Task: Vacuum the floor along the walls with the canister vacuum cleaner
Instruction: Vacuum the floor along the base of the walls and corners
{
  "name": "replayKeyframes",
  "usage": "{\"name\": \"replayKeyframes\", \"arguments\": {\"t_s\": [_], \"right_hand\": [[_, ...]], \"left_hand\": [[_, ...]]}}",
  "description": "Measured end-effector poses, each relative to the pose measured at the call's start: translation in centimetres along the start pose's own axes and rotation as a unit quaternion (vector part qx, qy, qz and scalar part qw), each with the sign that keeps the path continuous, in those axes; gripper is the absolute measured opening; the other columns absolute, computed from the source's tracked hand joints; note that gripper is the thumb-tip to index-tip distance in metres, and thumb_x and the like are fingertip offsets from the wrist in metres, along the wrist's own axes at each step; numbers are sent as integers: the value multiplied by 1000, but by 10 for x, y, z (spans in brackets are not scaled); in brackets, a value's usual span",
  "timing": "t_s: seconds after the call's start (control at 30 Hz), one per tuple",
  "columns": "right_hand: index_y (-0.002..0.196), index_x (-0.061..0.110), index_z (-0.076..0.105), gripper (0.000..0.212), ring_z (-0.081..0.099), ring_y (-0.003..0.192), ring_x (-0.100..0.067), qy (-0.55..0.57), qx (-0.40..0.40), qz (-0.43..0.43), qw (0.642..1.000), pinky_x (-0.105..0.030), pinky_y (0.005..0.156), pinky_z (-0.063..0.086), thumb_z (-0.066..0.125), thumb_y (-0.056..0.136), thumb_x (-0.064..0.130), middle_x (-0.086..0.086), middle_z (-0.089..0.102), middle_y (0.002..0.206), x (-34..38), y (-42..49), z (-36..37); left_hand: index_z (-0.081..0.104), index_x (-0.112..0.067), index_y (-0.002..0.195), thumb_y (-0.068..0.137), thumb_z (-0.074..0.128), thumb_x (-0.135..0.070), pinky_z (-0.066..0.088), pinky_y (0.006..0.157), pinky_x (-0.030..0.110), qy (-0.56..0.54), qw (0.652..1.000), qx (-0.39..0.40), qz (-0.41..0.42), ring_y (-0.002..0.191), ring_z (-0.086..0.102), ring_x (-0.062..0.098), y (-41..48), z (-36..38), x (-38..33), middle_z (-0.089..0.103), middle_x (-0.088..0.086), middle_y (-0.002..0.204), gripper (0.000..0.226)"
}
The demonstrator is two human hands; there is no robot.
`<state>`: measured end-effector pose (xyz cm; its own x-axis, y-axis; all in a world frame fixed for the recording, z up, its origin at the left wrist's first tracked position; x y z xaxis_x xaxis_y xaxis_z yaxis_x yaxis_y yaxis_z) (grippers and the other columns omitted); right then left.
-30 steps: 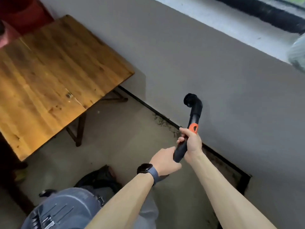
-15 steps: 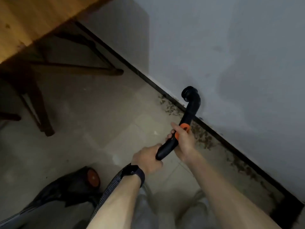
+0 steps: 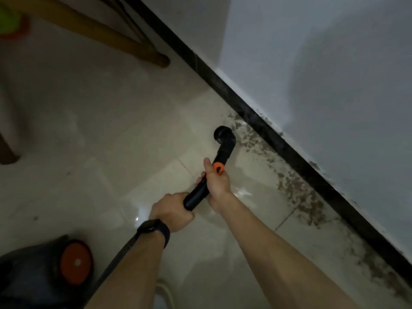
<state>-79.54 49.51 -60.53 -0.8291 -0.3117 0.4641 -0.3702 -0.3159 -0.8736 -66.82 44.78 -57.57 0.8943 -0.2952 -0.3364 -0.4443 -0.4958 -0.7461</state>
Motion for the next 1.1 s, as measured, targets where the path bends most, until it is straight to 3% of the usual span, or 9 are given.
{"name": "replayKeyframes", "arguments": {"t_s": [0.27, 0.5, 0.73, 0.9, 1.03, 1.1], "right_hand": [[102, 11, 54, 34, 56, 49, -14, 1, -11, -70, 998, -33, 59, 53, 70, 97, 41, 1, 55, 63, -7, 61, 12], [100, 10, 51, 24, 52, 47, -15, 58, 39, -91, 993, -32, 56, 53, 68, 100, 25, 0, 50, 59, 39, 81, 28], [93, 9, 50, 28, 57, 53, -17, 6, 67, -75, 995, -36, 61, 55, 68, 100, 29, -3, 51, 64, 62, 93, 49], [96, 11, 52, 28, 58, 57, -17, -28, 85, -96, 991, -34, 64, 56, 68, 100, 34, -3, 52, 71, 73, 111, 86], [100, 12, 57, 25, 65, 82, -22, -97, 108, -101, 984, -41, 85, 59, 66, 101, 35, -7, 63, 87, 84, 111, 107], [108, 8, 59, 25, 67, 98, -25, -139, 116, -100, 978, -40, 85, 58, 65, 101, 32, -11, 67, 104, 91, 108, 113]], "left_hand": [[59, -37, 91, 75, 59, -36, 51, 64, 28, 18, 999, -39, 21, 71, 62, 19, 69, 10, 18, 63, -6, 79, 16], [51, -32, 74, 75, 61, -28, 46, 60, 27, -7, 997, -54, 54, 71, 60, 19, 92, -22, -12, 61, -4, 77, 11], [60, -29, 92, 78, 60, -26, 56, 74, 30, 30, 998, -47, 37, 80, 64, 22, 104, -54, -17, 63, -2, 83, 15], [61, -28, 95, 78, 58, -26, 51, 65, 26, 8, 997, -70, 30, 75, 63, 21, 130, -72, 0, 63, -1, 82, 17], [61, -27, 88, 73, 63, -25, 51, 63, 28, -45, 995, -83, 24, 73, 63, 21, 147, -96, 9, 65, 0, 80, 16], [62, -27, 86, 71, 64, -25, 52, 64, 29, -66, 994, -82, 23, 72, 65, 21, 153, -109, 13, 66, 0, 80, 15]]}}
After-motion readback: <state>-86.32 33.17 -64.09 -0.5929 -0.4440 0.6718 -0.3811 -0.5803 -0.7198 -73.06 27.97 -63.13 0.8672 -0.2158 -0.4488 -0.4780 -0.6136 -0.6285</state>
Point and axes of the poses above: each hand's wrist, its own y-axis towards the middle knuckle, its own z-axis out of the palm, x = y × z, the point moved 6 cm from there along y, towards the middle knuckle
